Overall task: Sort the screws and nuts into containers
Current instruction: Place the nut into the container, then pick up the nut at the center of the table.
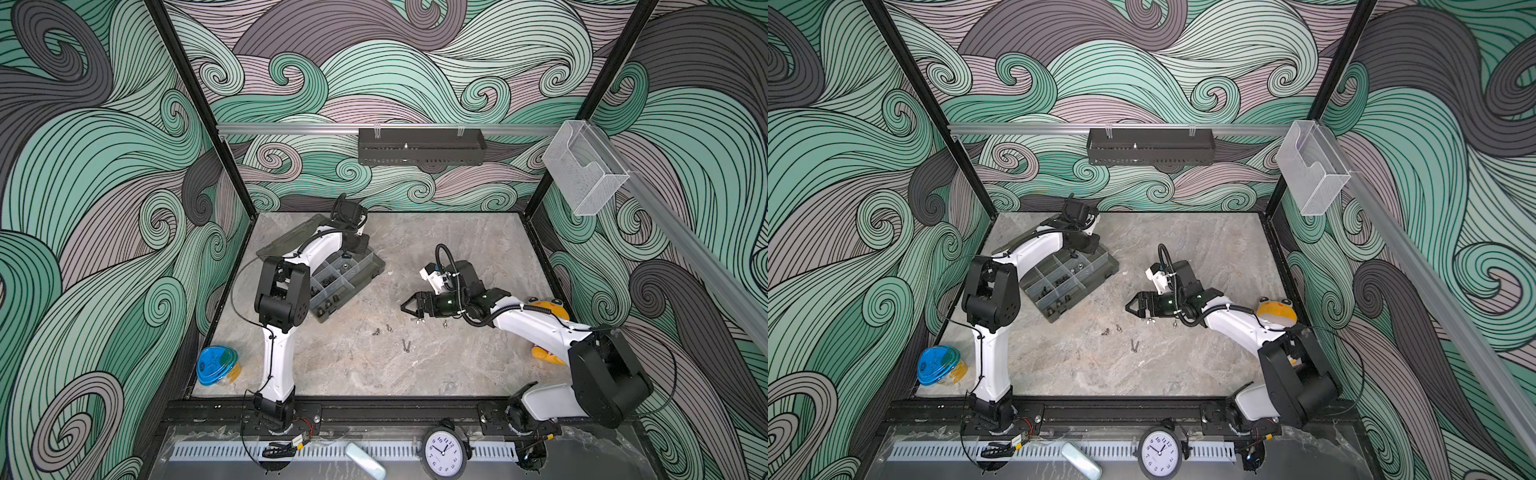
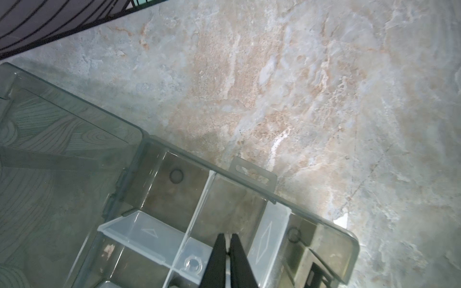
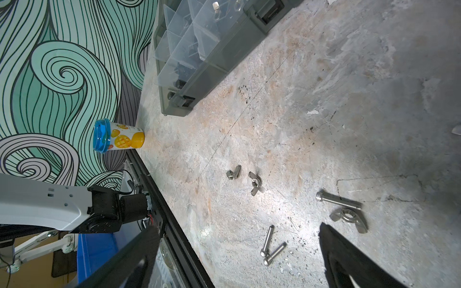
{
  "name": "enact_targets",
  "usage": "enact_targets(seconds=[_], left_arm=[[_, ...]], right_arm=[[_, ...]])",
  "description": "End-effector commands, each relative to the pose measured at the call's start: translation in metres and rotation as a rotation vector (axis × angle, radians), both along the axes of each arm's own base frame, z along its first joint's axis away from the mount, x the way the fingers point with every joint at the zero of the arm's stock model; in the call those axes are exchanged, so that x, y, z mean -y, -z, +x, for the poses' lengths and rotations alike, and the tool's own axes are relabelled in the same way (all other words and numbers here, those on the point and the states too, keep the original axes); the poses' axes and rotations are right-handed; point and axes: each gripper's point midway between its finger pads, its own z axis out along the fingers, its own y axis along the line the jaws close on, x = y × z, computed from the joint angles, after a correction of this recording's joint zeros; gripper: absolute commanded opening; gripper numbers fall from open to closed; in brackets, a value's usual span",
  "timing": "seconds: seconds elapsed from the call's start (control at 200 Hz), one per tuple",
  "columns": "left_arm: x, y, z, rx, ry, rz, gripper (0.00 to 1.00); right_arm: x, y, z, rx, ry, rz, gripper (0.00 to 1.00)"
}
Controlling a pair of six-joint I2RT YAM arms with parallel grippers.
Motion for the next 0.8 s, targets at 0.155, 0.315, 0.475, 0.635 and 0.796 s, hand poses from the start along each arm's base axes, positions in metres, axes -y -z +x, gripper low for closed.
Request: enact_targets(seconds=[0.155, 0.315, 0.475, 0.635, 0.796], left_arm=[[-0.003, -0.022, -0.002, 0.038, 0.006, 0.001, 0.18], [0.004, -0.035, -0.033, 0.033, 0.093, -0.042, 0.19], [0.029, -0.026, -0.112, -0.020, 0.309, -0.112, 0.21], [0.055, 0.003, -0.208, -0.057, 0.645, -0.089, 0.27], [0.064, 0.031, -0.251, -0.129, 0.744, 0.032, 0.30]], right_arm=[[0.006, -0.004, -0.004, 0.026, -0.009, 0.012, 1.00], [0.016, -0.006, -0.016, 0.031, 0.008, 0.007, 1.00], [0.033, 0.000, -0.036, 0.032, 0.038, -0.013, 1.00], [0.045, 0.008, -0.054, 0.021, 0.071, -0.007, 1.00], [0.052, 0.006, -0.063, 0.025, 0.075, -0.009, 1.00]])
